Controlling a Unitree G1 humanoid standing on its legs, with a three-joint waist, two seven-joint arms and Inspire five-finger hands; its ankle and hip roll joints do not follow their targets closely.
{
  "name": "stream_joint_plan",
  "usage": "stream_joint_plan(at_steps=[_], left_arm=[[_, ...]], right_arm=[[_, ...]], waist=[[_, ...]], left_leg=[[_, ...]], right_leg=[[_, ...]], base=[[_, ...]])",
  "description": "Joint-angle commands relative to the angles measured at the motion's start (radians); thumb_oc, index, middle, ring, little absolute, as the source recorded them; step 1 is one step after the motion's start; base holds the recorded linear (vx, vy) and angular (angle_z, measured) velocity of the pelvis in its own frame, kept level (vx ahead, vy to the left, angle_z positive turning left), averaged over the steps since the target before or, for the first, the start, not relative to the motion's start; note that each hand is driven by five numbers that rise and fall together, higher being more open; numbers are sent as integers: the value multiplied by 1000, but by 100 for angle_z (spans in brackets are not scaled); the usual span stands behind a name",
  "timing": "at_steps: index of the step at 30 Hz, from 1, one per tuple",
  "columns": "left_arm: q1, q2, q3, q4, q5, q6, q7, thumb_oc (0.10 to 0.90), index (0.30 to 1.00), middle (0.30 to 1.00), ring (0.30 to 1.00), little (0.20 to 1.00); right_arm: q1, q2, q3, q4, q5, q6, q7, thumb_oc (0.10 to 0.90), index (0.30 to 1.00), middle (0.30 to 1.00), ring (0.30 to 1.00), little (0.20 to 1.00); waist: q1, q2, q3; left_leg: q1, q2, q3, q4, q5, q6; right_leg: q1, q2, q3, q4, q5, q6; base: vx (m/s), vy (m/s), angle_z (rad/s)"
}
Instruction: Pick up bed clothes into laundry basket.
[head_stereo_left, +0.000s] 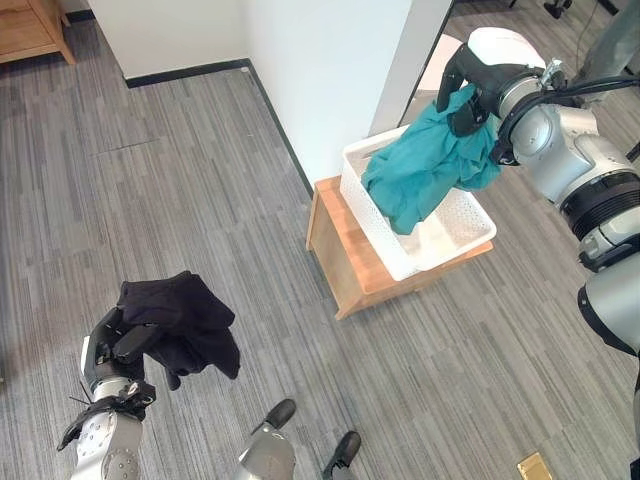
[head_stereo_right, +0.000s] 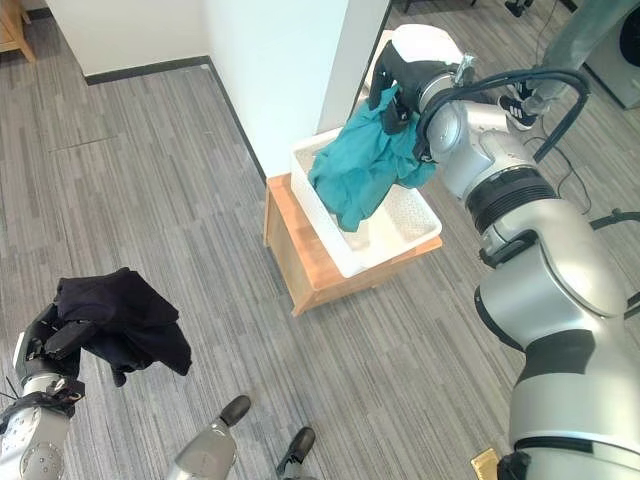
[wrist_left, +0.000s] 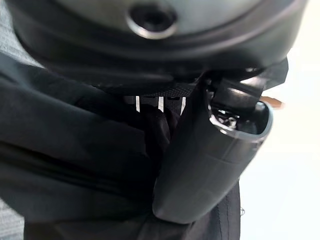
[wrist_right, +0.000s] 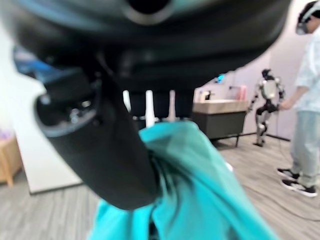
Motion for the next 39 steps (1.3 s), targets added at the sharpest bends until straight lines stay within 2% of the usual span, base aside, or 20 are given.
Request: stream_joint_plan(at_steps=[1, 7, 15, 16, 17, 18, 21, 26, 34, 39], left_arm=[[3, 108, 111, -120, -40, -86, -36, 400, 300, 300, 300, 300], [16, 133, 135, -114, -40, -92, -43, 400, 300, 300, 300, 300], [-22, 119, 56, -123, -34, -80, -45, 400, 300, 300, 300, 300], [-24, 116, 47, -122, -33, -79, -46, 400, 300, 300, 300, 300], [-29, 114, 39, -135, -31, -79, -46, 400, 300, 300, 300, 300], [-31, 115, 35, -135, -29, -75, -46, 400, 300, 300, 300, 300], [-41, 121, 26, -139, -28, -72, -50, 400, 300, 300, 300, 300], [-32, 117, 35, -138, -31, -67, -47, 400, 300, 300, 300, 300], [-42, 127, 28, -120, -27, -64, -45, 400, 300, 300, 300, 300], [-63, 144, 28, -98, -27, -67, -45, 400, 300, 300, 300, 300]], right_arm=[[-249, -57, 84, 97, -55, 24, -72, 400, 300, 300, 300, 300], [-240, -64, 72, 87, -60, 33, -72, 400, 300, 300, 300, 300], [-229, 9, 47, 76, -3, 29, -68, 400, 300, 300, 300, 300], [-228, 23, 51, 80, -1, 30, -62, 478, 418, 418, 418, 418], [-230, 30, 60, 90, -5, 30, -57, 596, 594, 594, 594, 594], [-229, 39, 63, 116, 4, 33, -45, 800, 900, 900, 900, 900], [-267, 51, 70, 205, 49, 46, -31, 800, 900, 900, 900, 900], [-312, 35, 107, 239, 30, 51, -38, 800, 900, 900, 900, 900], [-346, 15, 131, 237, 18, 61, -40, 800, 900, 900, 900, 900], [-389, -30, 157, 219, 55, 55, -41, 800, 900, 900, 900, 900]], waist=[[11, 26, -43], [26, 49, -28], [30, 58, -2], [29, 55, 2], [30, 54, 6], [31, 53, 9], [31, 51, 17], [32, 49, 16], [21, 57, 12], [0, 57, -6]], left_leg=[[10, -25, 15, -113, 79, 3], [-33, -31, 5, -114, 92, 1], [-79, -25, 9, -116, 107, -2], [-82, -24, 9, -116, 108, -1], [-85, -24, 9, -116, 109, -1], [-88, -24, 9, -116, 110, -1], [-93, -21, 14, -114, 105, -2], [-101, -22, 17, -115, 108, -2], [-97, -23, 21, -117, 115, -2], [-62, -19, 29, -116, 99, -1]], right_leg=[[58, 6, -10, 4, -70, 39], [18, 5, -14, 4, -71, 37], [-27, 14, -4, 4, -70, 33], [-31, 16, -1, 4, -70, 32], [-34, 16, 2, 4, -69, 32], [-38, 18, 3, 4, -68, 31], [-44, 21, 11, 4, -73, 27], [-52, 21, 14, 4, -73, 29], [-50, 19, 21, 4, -70, 30], [-20, 18, 26, 4, -79, 30]], base=[[0, 0, 0], [-15, -3, 4], [-15, -4, 2], [0, 0, 0], [0, 0, 0], [0, 0, 0], [-2, -12, 0], [0, 0, 0], [0, 0, 0], [18, 7, 0]])
